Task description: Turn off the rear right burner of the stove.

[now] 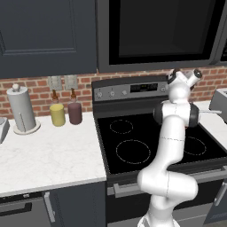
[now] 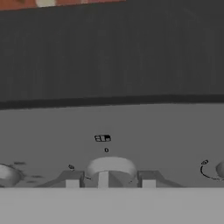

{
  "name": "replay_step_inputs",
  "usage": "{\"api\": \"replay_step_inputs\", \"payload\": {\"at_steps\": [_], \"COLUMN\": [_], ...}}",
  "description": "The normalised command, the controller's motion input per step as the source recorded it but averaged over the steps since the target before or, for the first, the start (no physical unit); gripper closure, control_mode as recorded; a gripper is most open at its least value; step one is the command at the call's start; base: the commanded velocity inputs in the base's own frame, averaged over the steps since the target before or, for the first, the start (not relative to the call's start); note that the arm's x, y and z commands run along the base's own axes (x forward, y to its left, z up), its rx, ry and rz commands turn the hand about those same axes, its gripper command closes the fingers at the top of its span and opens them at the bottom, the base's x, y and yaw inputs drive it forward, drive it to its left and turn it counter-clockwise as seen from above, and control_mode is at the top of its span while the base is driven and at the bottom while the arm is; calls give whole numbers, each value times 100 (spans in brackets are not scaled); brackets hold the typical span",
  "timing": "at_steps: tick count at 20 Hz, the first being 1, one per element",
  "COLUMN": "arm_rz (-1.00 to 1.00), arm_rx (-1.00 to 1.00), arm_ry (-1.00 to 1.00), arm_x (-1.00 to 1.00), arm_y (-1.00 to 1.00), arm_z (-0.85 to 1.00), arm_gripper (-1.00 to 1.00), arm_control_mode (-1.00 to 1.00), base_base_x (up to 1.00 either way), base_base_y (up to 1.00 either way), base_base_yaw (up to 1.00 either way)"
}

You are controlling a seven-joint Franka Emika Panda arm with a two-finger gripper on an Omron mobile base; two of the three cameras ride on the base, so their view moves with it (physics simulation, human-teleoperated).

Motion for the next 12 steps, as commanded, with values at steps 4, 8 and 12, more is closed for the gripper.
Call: {"api": "replay_step_inputs", "payload": {"at_steps": [4, 8, 12], "arm_rz": [0, 0, 0], "arm_rx": [23, 21, 15], "arm_ry": [13, 10, 1], "arm_x": [3, 1, 0], "arm_y": [0, 0, 0], "arm_z": [0, 0, 0], "arm_gripper": [100, 100, 100], "arm_control_mode": [-100, -100, -100], "base_base_x": [0, 0, 0], "base_base_y": [0, 0, 0], "base_base_yaw": [0, 0, 0]}}
